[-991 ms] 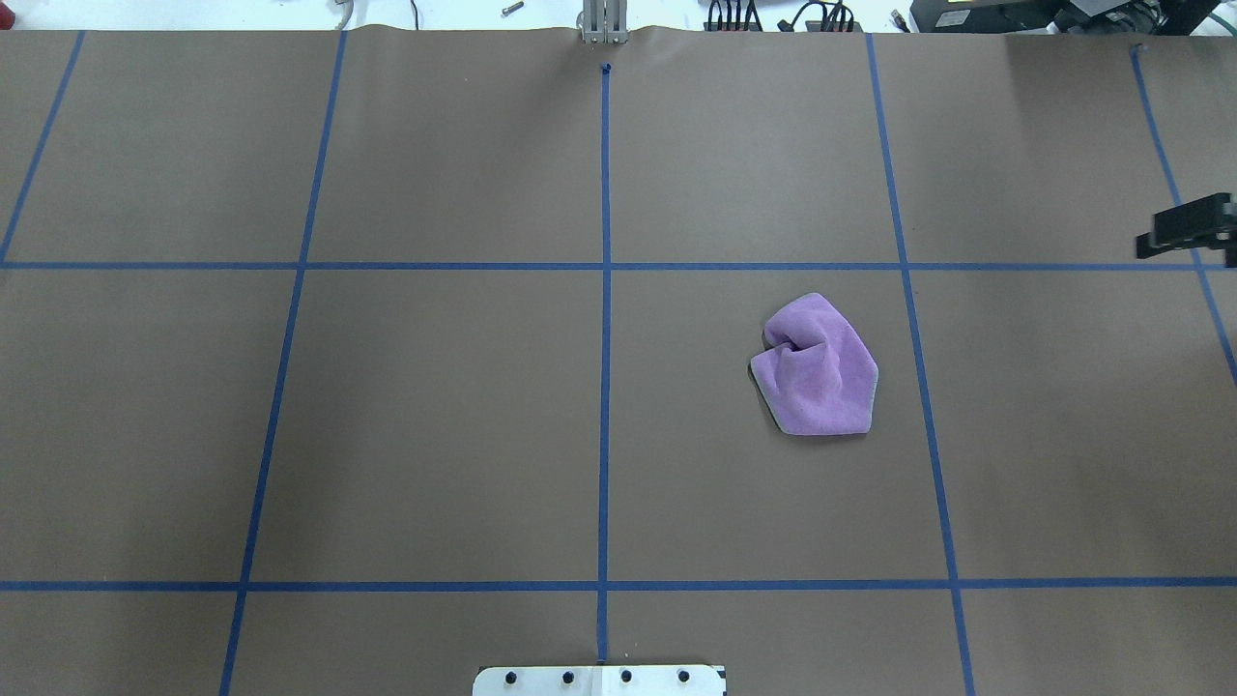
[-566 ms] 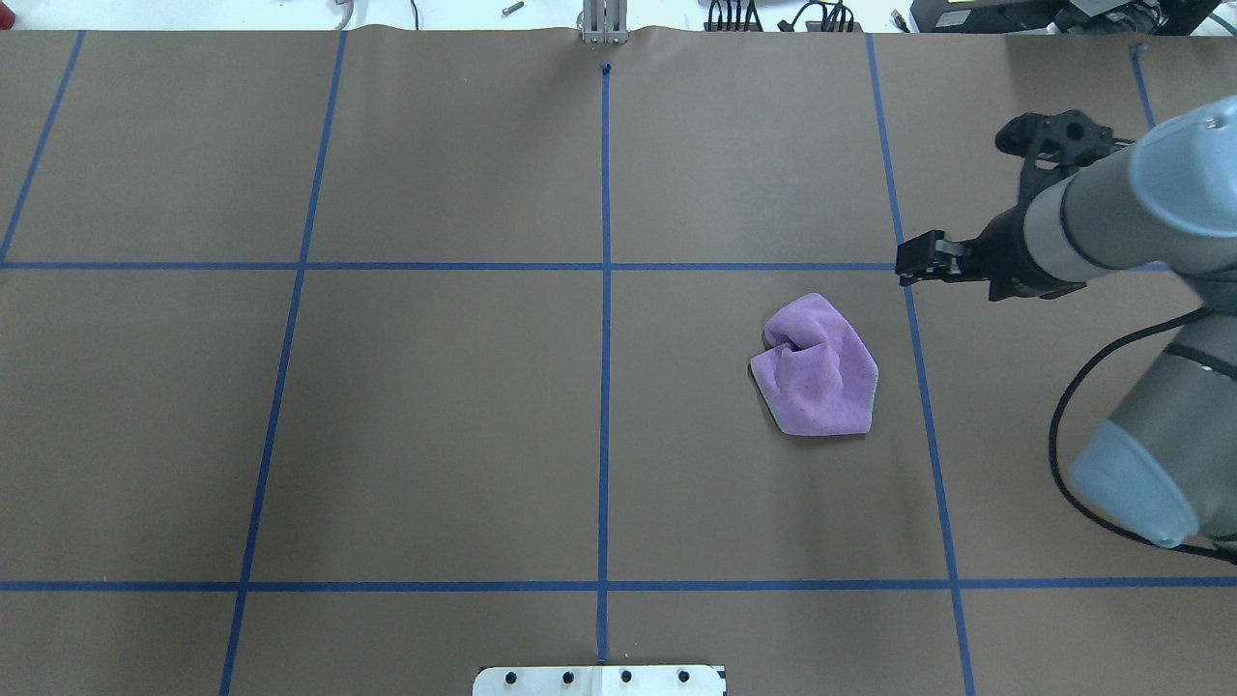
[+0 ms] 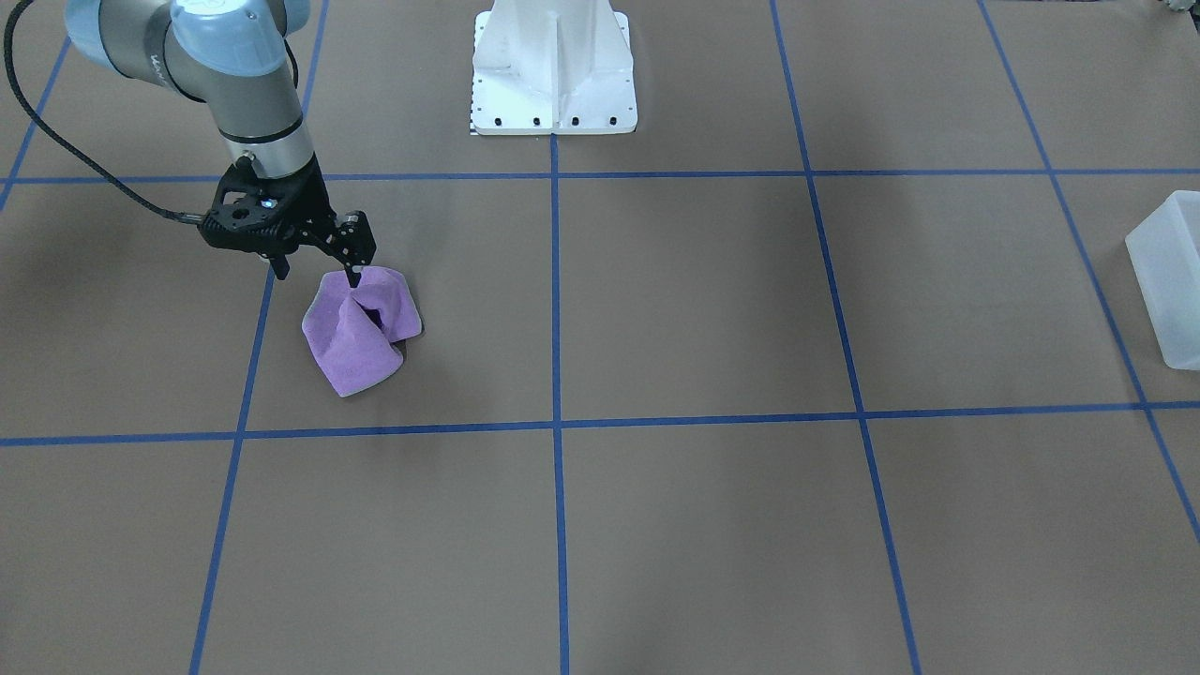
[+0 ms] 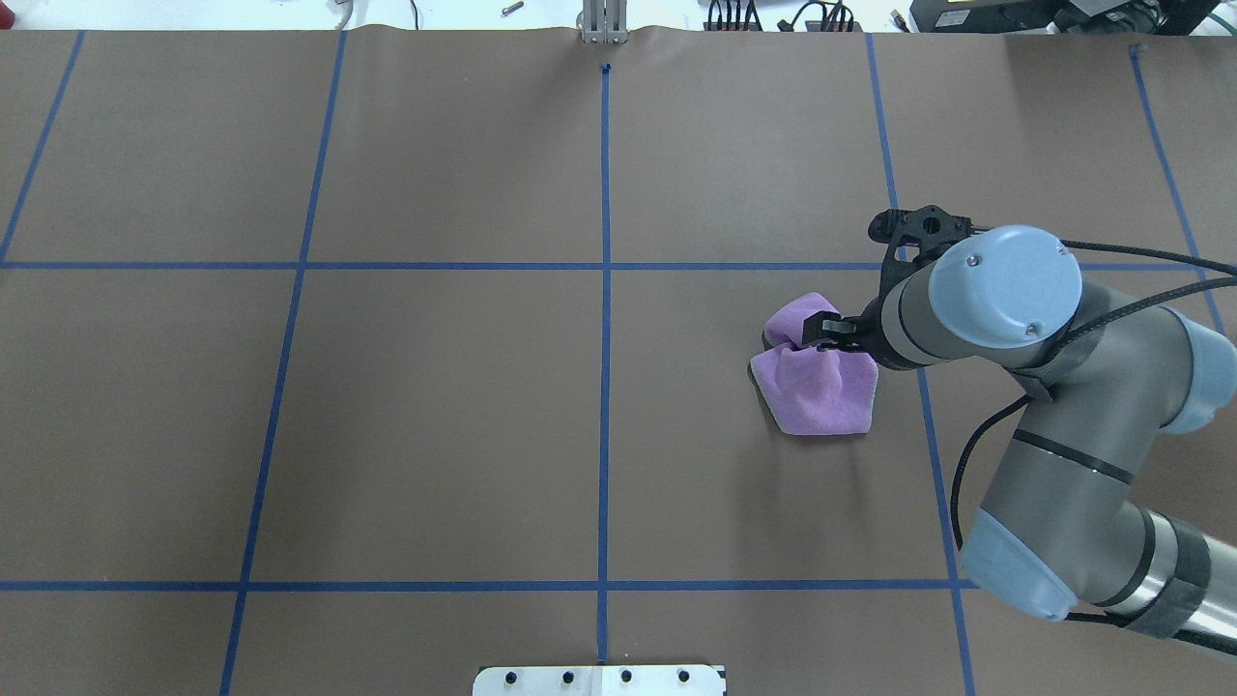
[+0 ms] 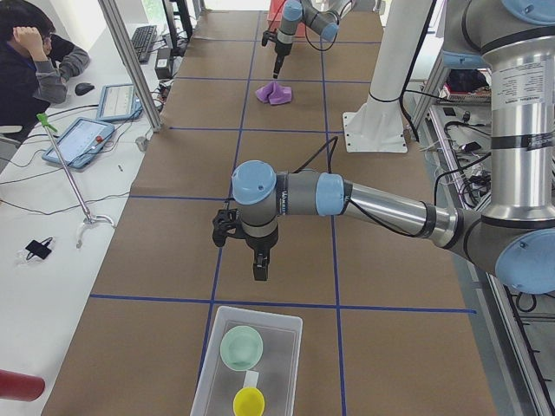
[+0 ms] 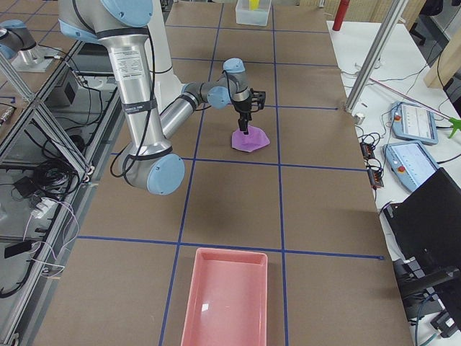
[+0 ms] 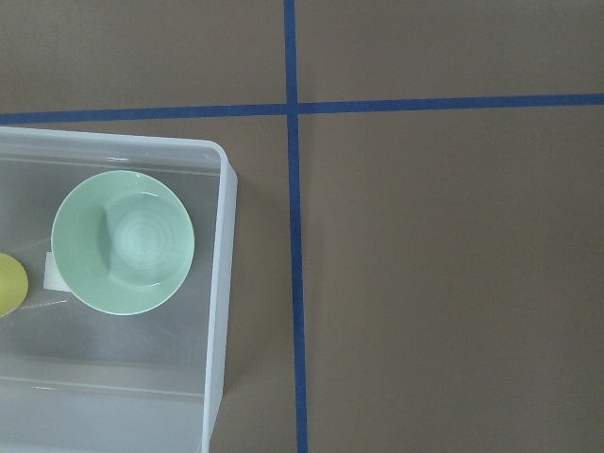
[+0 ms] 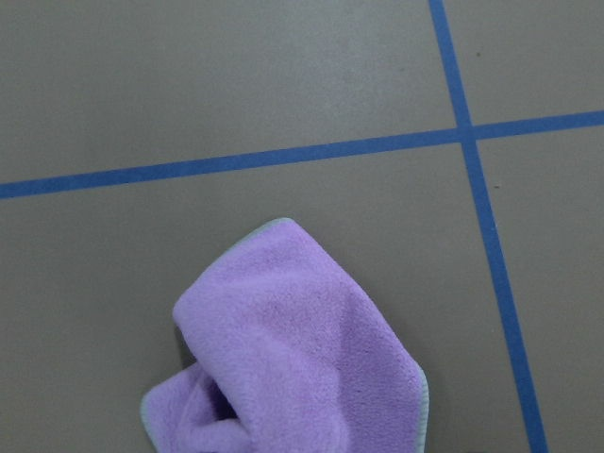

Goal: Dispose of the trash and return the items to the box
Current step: 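Pinch the purple cloth with the right gripper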

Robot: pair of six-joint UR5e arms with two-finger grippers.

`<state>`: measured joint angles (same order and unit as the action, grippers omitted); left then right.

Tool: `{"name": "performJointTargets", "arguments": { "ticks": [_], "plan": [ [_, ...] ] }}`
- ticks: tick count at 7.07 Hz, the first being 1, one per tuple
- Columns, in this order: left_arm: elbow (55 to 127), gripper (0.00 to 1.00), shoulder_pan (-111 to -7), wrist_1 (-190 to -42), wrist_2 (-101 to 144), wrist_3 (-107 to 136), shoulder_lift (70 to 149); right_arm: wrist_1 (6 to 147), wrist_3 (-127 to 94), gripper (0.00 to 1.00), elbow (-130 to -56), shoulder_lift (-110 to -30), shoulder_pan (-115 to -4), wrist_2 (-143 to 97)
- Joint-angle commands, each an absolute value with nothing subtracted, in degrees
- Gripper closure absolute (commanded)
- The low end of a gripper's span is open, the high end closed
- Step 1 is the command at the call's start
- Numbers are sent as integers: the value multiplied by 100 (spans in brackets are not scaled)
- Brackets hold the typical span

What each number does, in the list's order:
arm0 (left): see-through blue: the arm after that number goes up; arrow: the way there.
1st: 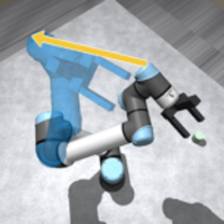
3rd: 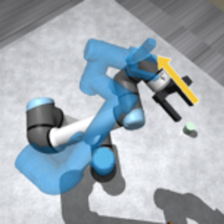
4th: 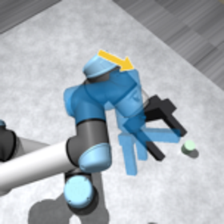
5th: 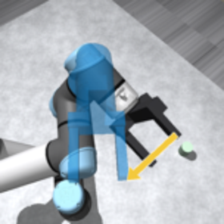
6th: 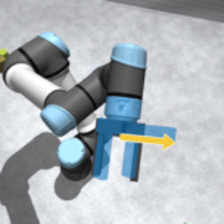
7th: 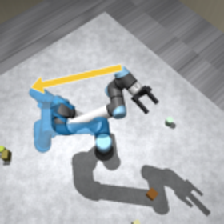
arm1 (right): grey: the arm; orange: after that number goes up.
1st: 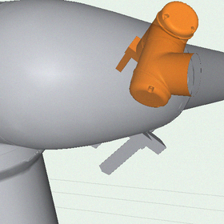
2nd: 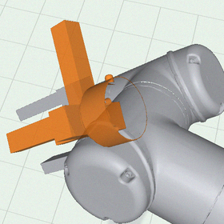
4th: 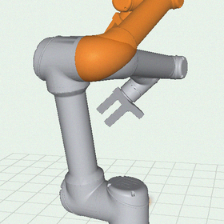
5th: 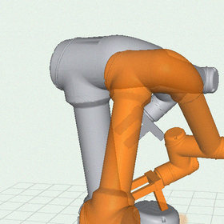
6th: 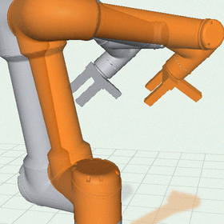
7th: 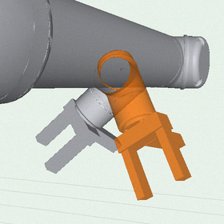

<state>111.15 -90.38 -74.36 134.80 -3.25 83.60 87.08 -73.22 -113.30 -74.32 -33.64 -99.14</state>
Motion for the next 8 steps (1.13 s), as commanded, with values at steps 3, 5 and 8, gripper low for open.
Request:
{"name": "performJointTargets", "arguments": {
  "ticks": [3, 5, 8],
  "plan": [
    [11162, 2, -9035, -7436, 13474, -325, 8350, 8613, -7356, 34, -11004, -7146, -3217, -9826],
    [11162, 2, -9035, -7436, 13474, -325, 8350, 8613, -7339, 75, -10899, -7154, -3217, -9826],
    [11153, 2, -9035, -7427, 13474, -325, 8341, 8604, -7365, 100, -10925, -6989, -3286, -9826]
  ]
}}
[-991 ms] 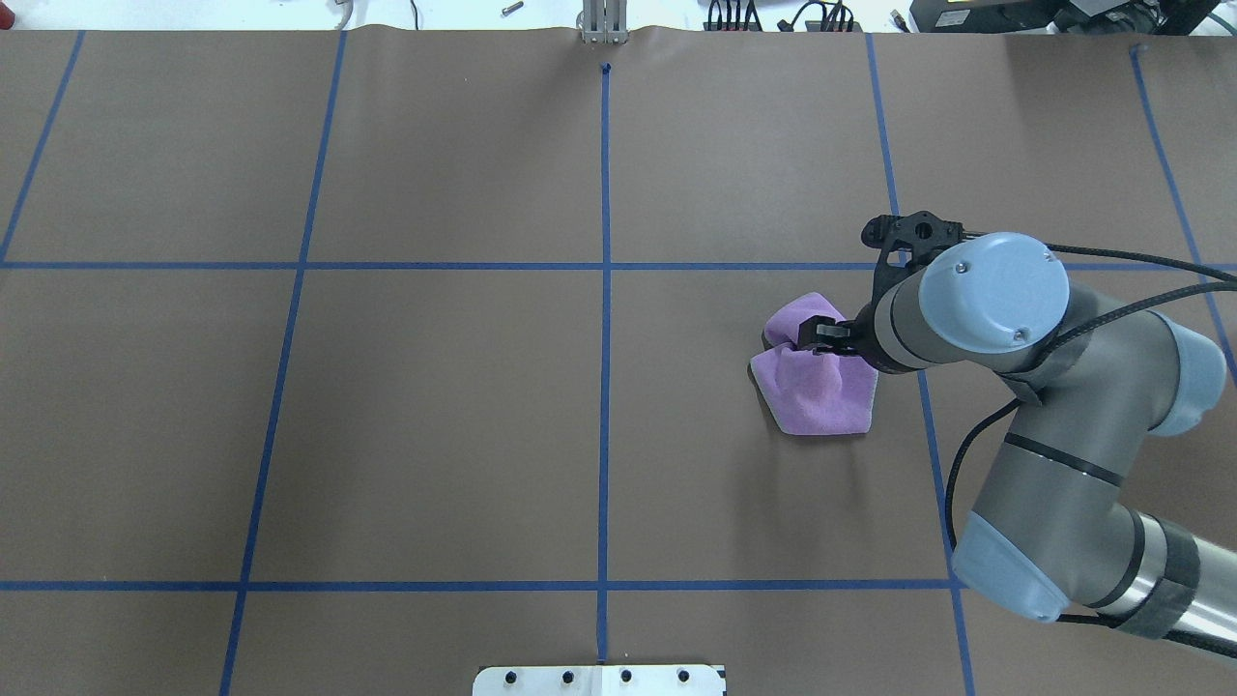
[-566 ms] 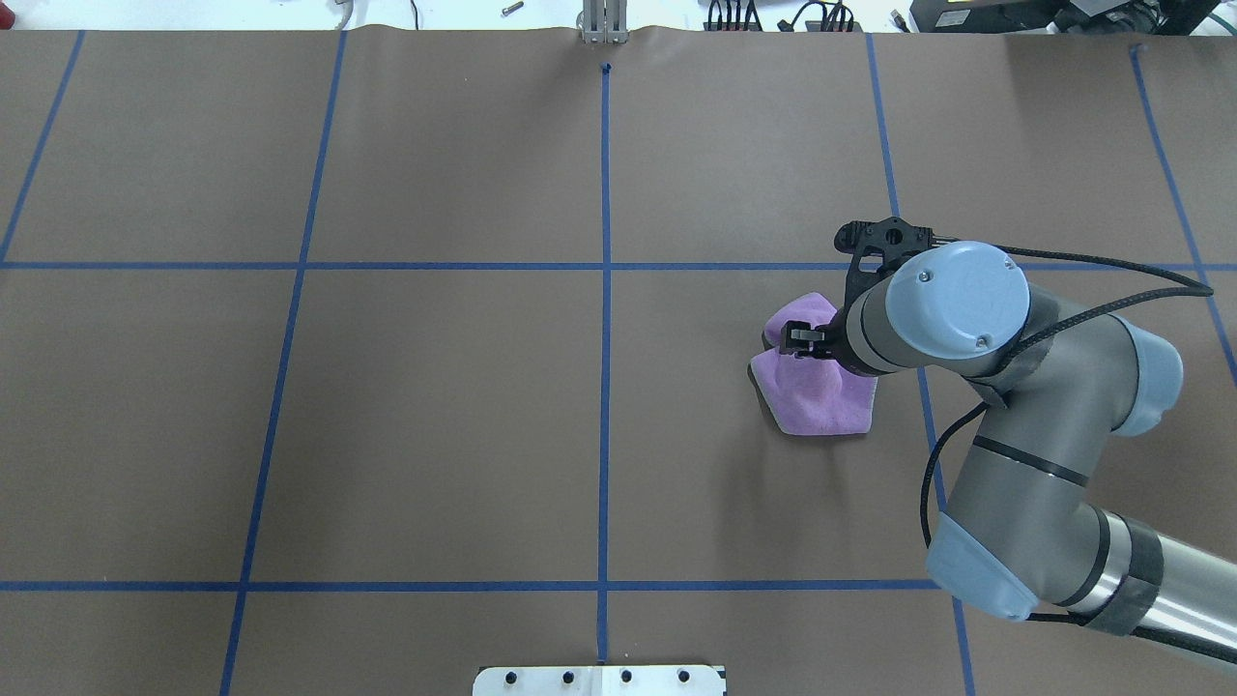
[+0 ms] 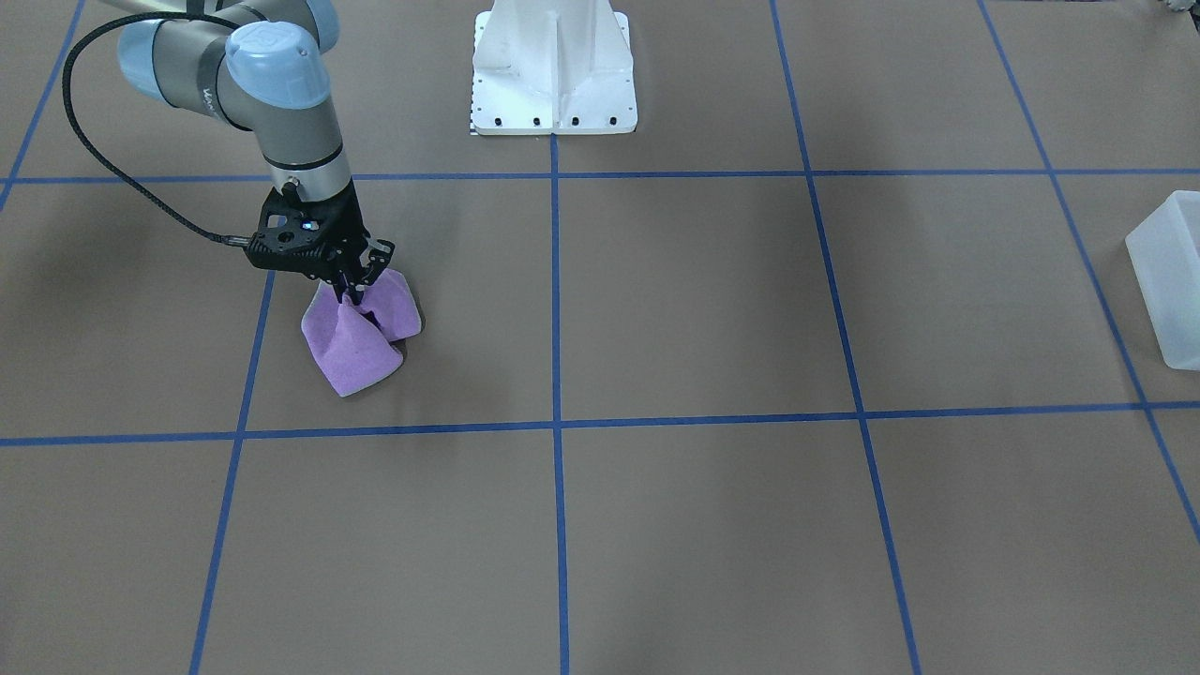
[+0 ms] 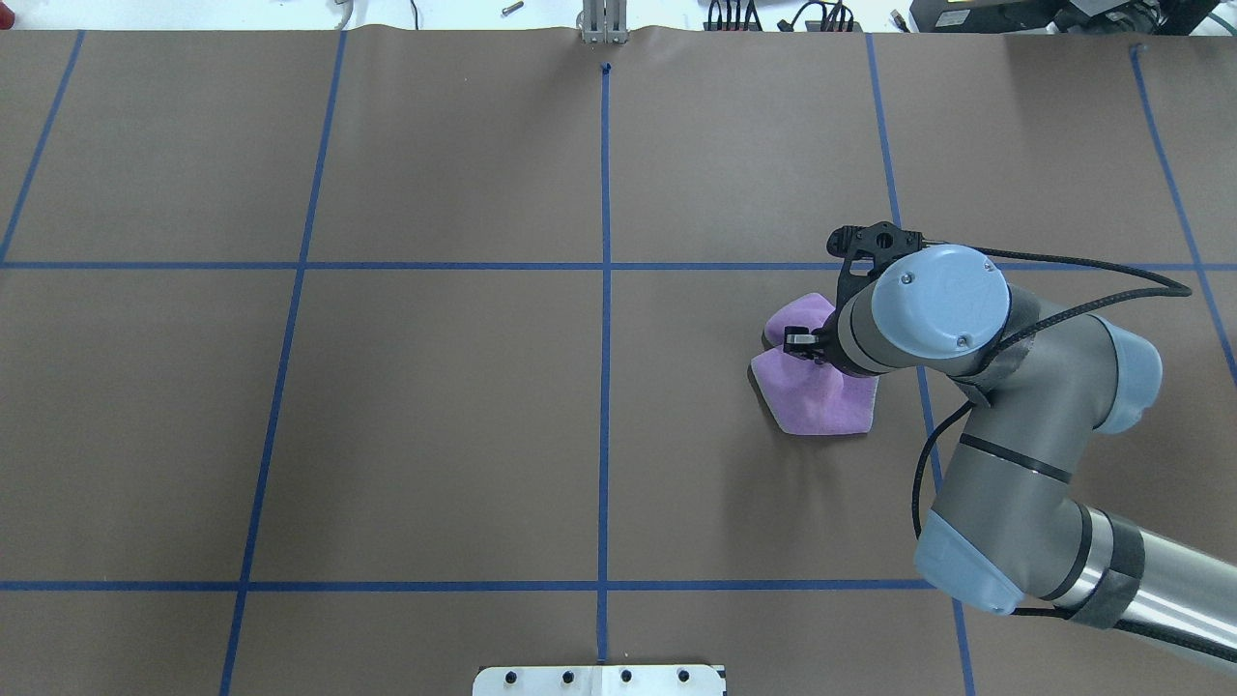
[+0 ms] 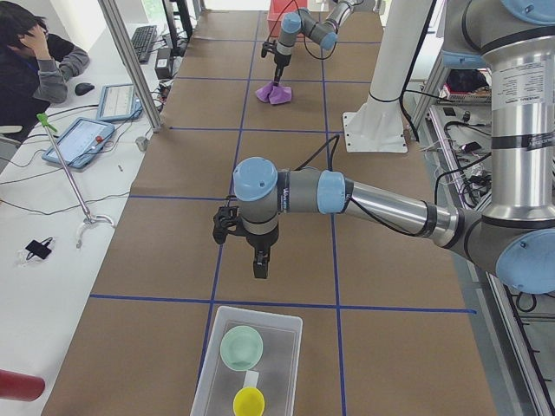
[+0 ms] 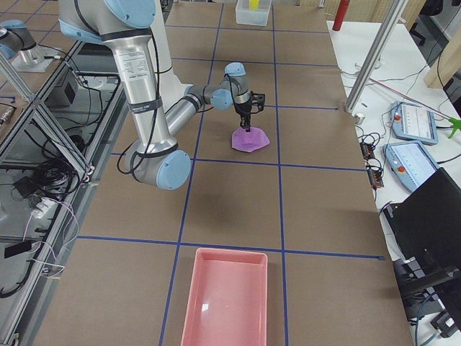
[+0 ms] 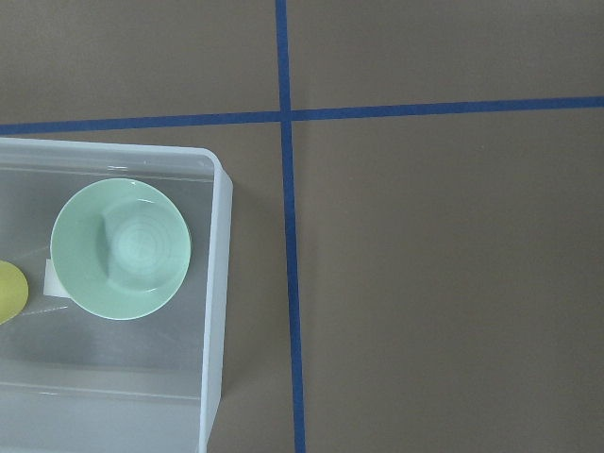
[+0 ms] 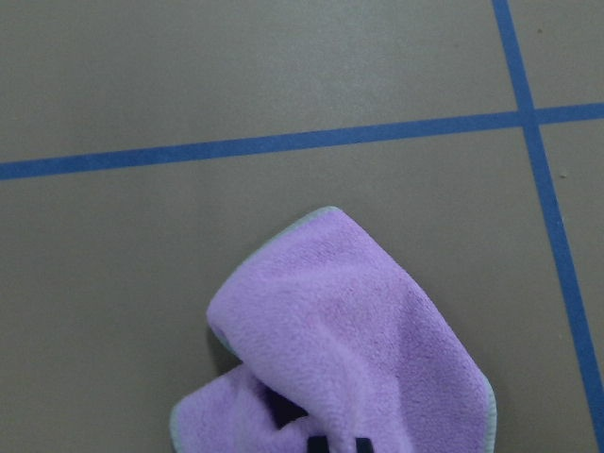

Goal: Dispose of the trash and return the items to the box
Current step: 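Pinch the purple cloth with the right gripper, then lift the purple cloth and carry it to the pink tray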

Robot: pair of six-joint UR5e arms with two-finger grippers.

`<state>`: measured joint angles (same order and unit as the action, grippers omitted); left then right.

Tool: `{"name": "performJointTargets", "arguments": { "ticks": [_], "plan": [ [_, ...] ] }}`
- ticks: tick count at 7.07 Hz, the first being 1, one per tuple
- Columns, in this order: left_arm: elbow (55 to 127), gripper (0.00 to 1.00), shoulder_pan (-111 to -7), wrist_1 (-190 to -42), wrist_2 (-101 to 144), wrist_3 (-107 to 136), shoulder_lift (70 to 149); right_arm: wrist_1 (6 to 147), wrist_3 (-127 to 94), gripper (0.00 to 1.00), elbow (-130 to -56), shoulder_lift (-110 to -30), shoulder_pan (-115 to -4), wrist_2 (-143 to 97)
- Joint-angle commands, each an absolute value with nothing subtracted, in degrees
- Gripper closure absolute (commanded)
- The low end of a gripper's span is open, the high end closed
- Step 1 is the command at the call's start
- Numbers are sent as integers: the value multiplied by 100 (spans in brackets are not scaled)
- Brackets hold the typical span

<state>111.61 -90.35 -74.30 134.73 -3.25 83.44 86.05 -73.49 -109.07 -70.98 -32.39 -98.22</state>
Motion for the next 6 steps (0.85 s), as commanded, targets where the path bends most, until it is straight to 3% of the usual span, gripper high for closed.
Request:
{"name": "performJointTargets", "arguments": {
  "ticks": [1, 6],
  "plan": [
    [11145, 2, -9035, -7435, 13474, -325, 8341, 8657, -7365, 100, -10977, -6892, -3426, -9852],
    [11162, 2, -9035, -7444, 13465, -325, 8148, 10123, -5947, 100, -12198, -7214, -4971, -11028]
  ]
}}
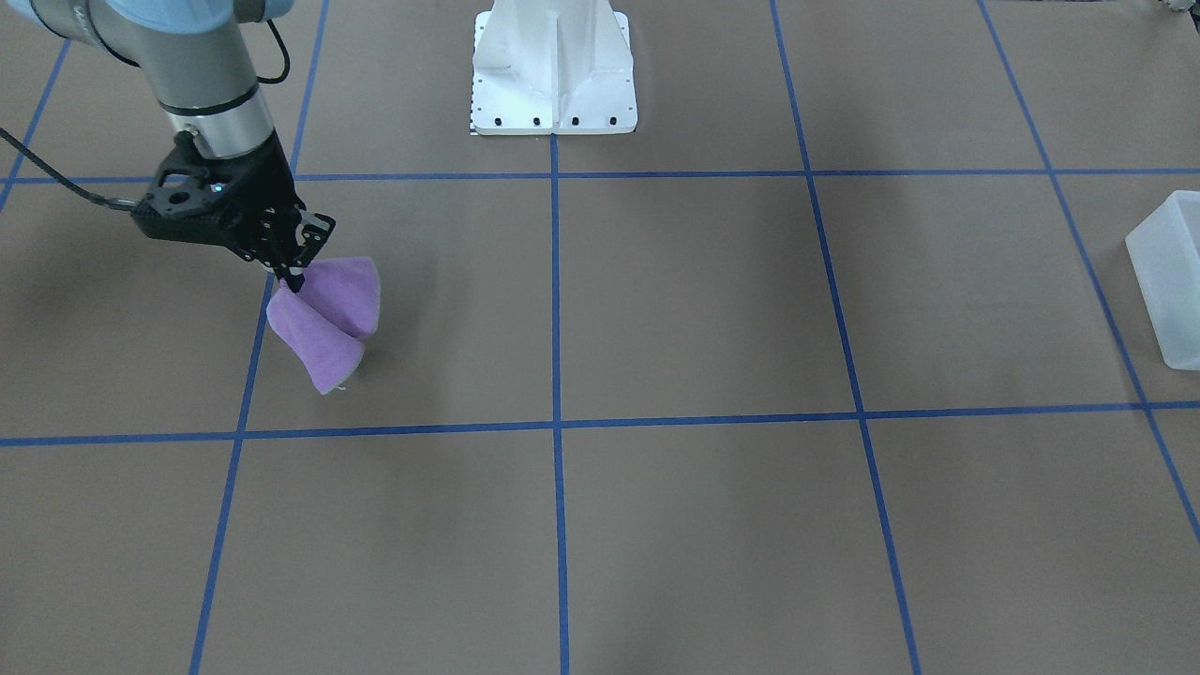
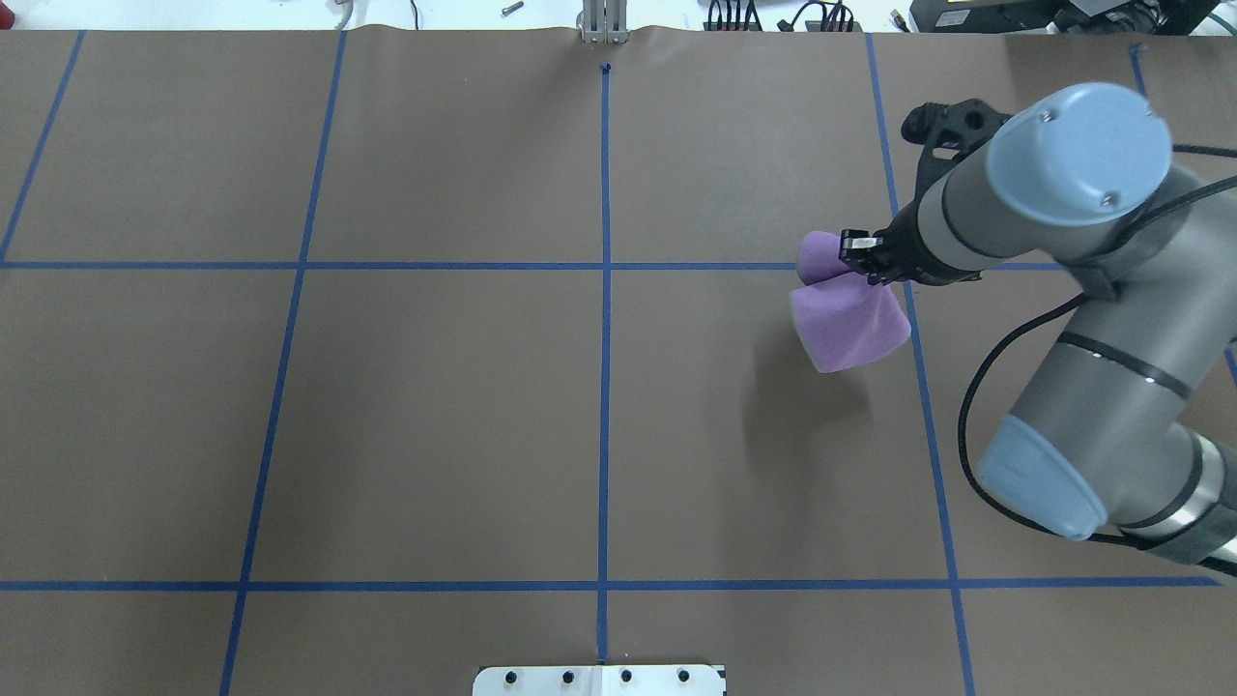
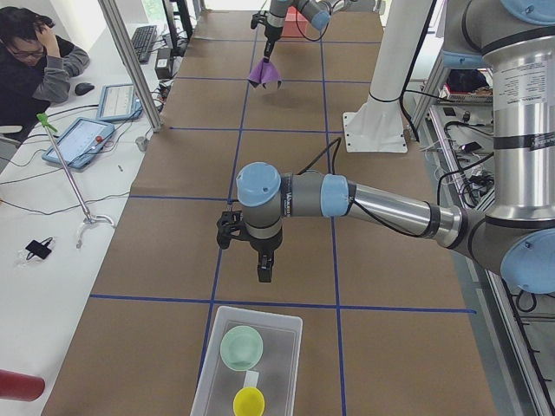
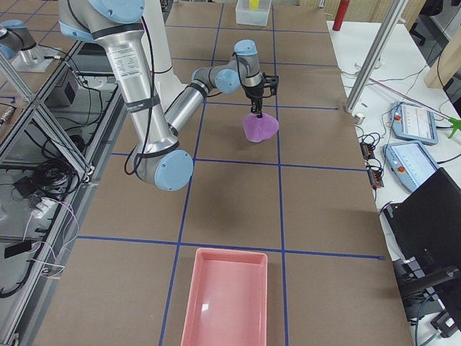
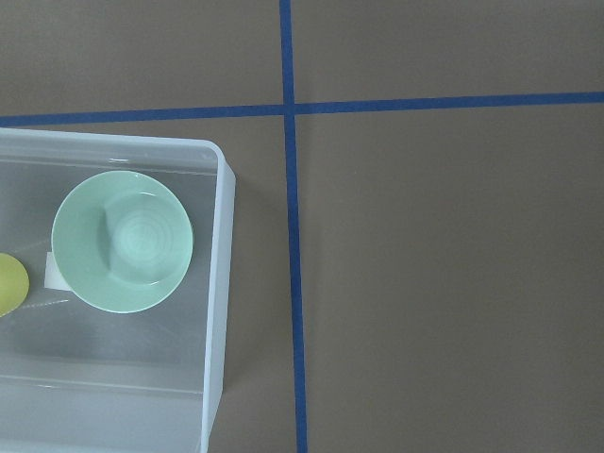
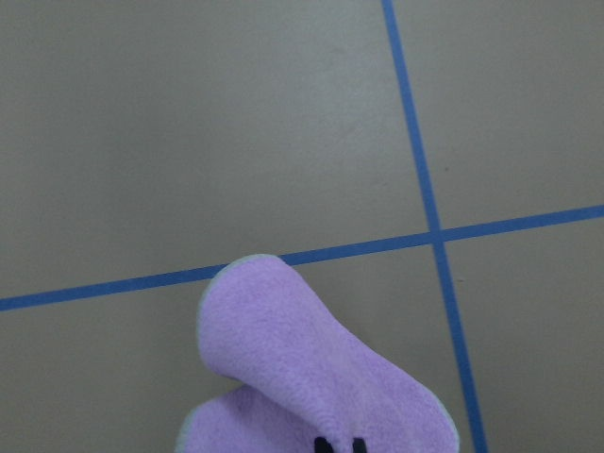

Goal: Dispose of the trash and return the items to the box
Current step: 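Lift the purple cloth and carry it to the pink tray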

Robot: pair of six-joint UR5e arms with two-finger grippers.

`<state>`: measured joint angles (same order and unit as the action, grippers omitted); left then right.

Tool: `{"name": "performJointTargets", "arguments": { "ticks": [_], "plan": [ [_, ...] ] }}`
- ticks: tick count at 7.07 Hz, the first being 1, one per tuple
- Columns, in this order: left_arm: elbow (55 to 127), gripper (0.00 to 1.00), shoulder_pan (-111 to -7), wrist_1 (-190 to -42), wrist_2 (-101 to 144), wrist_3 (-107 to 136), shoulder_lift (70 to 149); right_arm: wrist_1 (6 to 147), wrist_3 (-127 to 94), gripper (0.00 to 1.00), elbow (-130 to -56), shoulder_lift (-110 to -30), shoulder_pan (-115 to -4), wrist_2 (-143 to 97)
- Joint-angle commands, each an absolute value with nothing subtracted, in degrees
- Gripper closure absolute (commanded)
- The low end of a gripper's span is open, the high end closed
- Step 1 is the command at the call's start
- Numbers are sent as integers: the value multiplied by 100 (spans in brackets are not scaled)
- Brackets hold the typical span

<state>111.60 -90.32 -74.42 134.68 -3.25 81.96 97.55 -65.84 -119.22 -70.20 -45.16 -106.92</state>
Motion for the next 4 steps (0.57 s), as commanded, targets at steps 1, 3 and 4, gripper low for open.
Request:
{"name": "performJointTargets", "arguments": {
  "ticks": [1, 3, 4],
  "plan": [
    [11153, 2, -9035, -7436, 13465, -325, 8147, 10116, -5280, 100, -12243, -7529, -5462, -11396],
    [11135, 2, -9035, -7514, 13456, -325, 7930, 10125, -3411, 100, -12270, -8319, -6752, -12108],
    [11162, 2, -9044, -7993, 13456, -325, 7623, 10134, -2453, 100, -12252, -8715, -7429, -12451]
  ]
}}
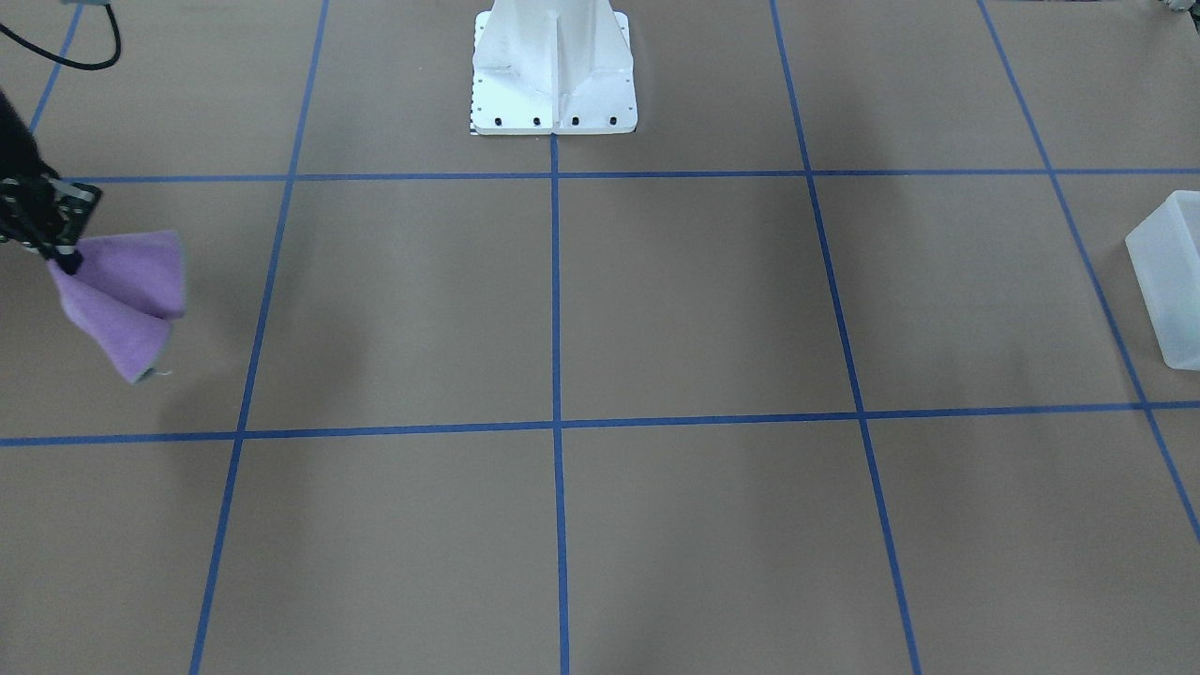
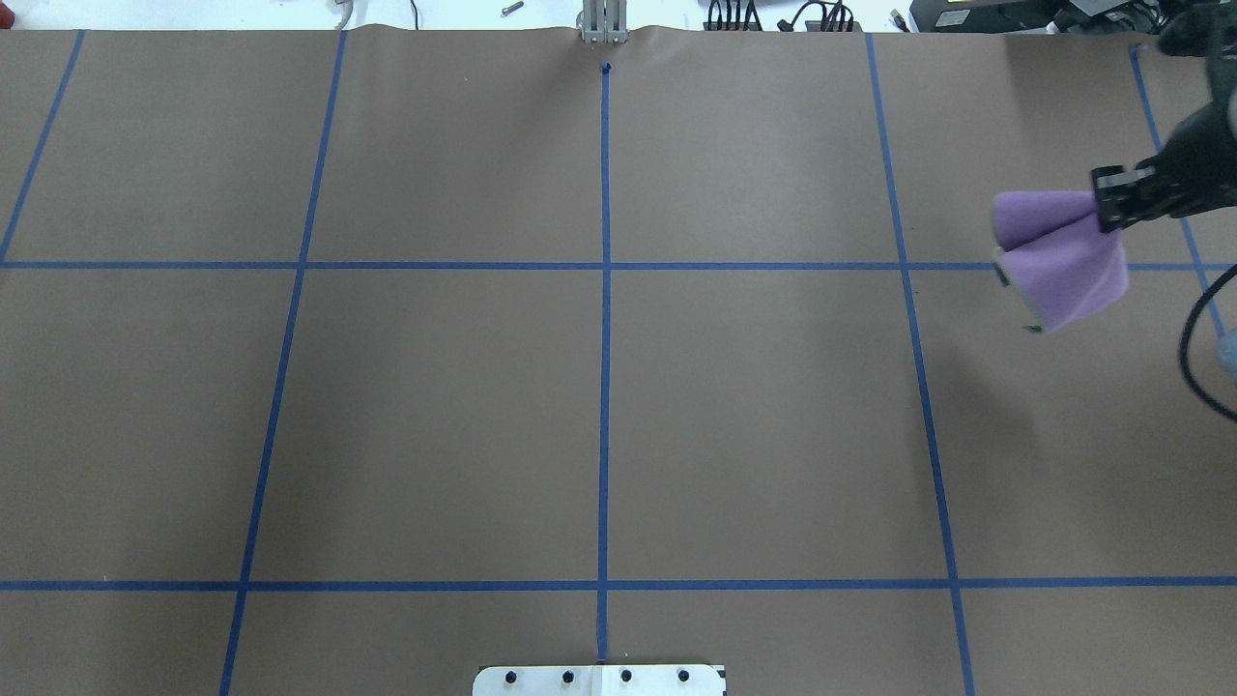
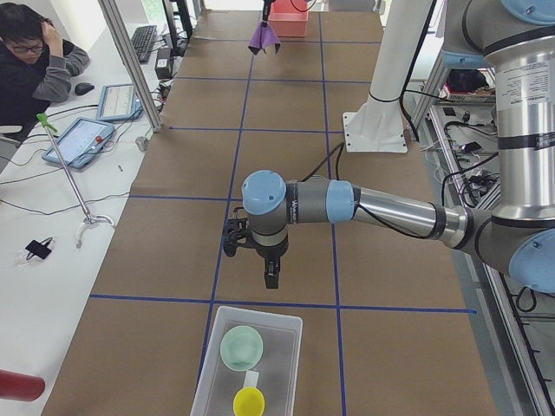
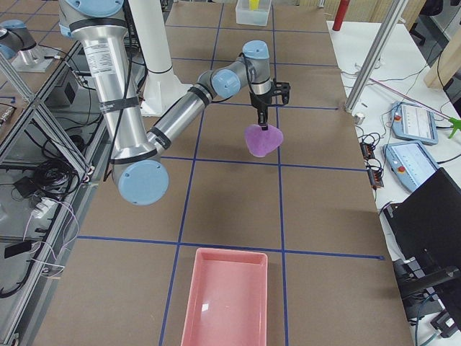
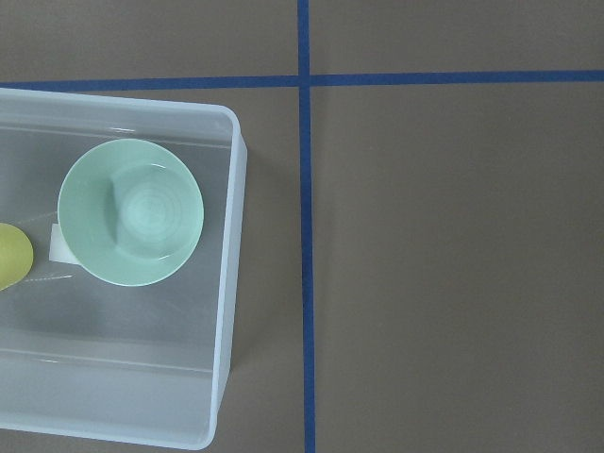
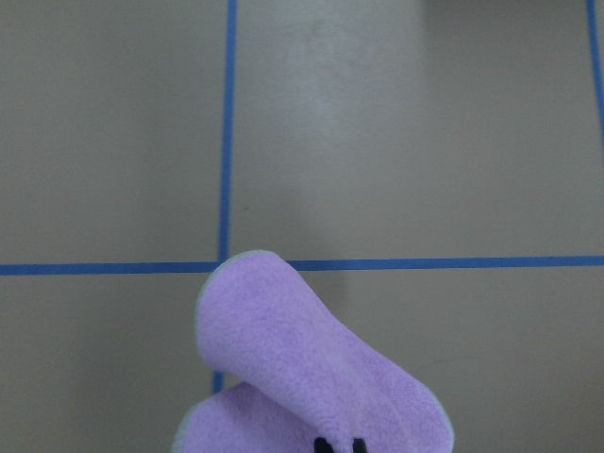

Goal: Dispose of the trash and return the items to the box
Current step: 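Lift the purple cloth and carry it to the pink tray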

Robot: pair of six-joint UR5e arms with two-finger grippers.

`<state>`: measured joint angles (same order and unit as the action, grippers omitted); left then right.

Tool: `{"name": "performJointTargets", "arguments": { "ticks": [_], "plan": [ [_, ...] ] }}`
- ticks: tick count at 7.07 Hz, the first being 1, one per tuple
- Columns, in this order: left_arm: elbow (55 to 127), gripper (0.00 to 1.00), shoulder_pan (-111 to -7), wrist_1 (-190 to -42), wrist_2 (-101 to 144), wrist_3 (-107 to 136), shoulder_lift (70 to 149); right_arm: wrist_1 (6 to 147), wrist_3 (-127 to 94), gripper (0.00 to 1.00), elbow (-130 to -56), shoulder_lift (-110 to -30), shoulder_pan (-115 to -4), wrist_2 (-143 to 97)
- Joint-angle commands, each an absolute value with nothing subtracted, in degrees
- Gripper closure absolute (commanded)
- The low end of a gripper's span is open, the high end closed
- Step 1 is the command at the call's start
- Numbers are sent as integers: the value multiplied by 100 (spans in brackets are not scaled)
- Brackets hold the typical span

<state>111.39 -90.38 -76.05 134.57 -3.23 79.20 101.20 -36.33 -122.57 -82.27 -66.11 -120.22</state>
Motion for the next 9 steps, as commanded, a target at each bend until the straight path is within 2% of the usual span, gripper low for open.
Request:
{"name": "performJointTargets", "arguments": {
  "ticks": [1, 3, 5, 6, 9],
  "plan": [
    [11145, 2, -9044, -8616, 13456, -316, 7307, 10343, -1547, 100, -12226, -8954, -8045, -12645],
    [11153, 2, -9044, -8710, 13465, -308, 7260, 11290, 481, 100, -11991, -8974, -9127, -12648],
    [11153, 2, -9044, -8710, 13474, -308, 7295, 11120, 2241, 100, -10572, -8878, -9902, -12971],
    [11171, 2, -9044, -8719, 13482, -308, 7304, 10596, 2746, 100, -9860, -8868, -10131, -12973],
    [11215, 2, -9044, -8719, 13482, -308, 7330, 8524, 2901, 100, -8740, -9709, -10169, -12719]
  ]
}}
